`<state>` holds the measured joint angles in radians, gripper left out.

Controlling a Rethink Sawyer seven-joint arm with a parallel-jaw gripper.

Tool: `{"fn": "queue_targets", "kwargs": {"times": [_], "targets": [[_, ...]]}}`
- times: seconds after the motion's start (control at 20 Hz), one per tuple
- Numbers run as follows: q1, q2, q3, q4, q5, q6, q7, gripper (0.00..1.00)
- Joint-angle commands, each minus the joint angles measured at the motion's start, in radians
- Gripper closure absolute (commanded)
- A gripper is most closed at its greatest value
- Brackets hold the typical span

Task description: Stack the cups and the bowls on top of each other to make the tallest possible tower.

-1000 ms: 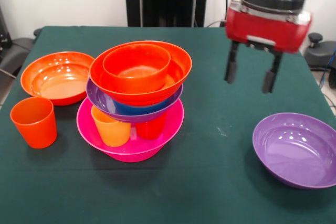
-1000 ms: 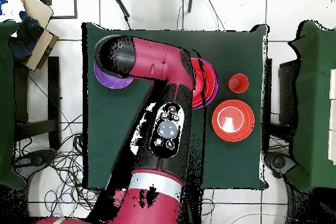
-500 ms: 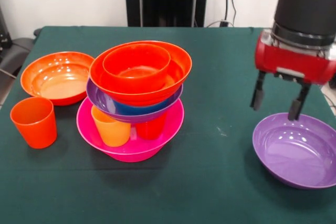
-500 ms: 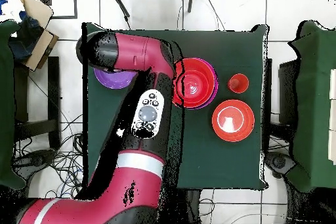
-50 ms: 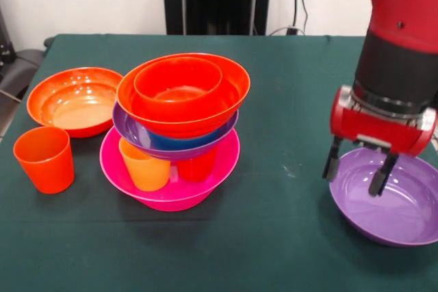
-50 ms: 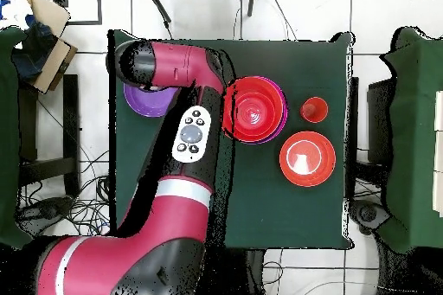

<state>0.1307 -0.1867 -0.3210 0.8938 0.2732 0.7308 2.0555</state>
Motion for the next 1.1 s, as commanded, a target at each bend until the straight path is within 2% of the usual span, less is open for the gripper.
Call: {"fn": "queue_targets", "kwargs": {"times": [0.05, 0.25, 0.45, 0.6, 0.8, 1.1], "targets": [[-0.004, 0.117, 0.012, -0.09, -0.017, 0.033, 0.187, 0.0], [0.018, 0.152, -0.021, -0.122, -0.001, 0.036, 0.237, 0.0], [0.007, 0.199, 0.005, -0.167, 0.026, 0.042, 0.225, 0.0], [-0.008, 0.204, 0.04, -0.174, 0.039, 0.071, 0.183, 0.0], [-0.036, 0.186, 0.147, -0.15, 0.091, 0.158, 0.103, 0.0], [-0.038, 0.158, 0.187, -0.105, 0.111, 0.216, 0.033, 0.0]]}}
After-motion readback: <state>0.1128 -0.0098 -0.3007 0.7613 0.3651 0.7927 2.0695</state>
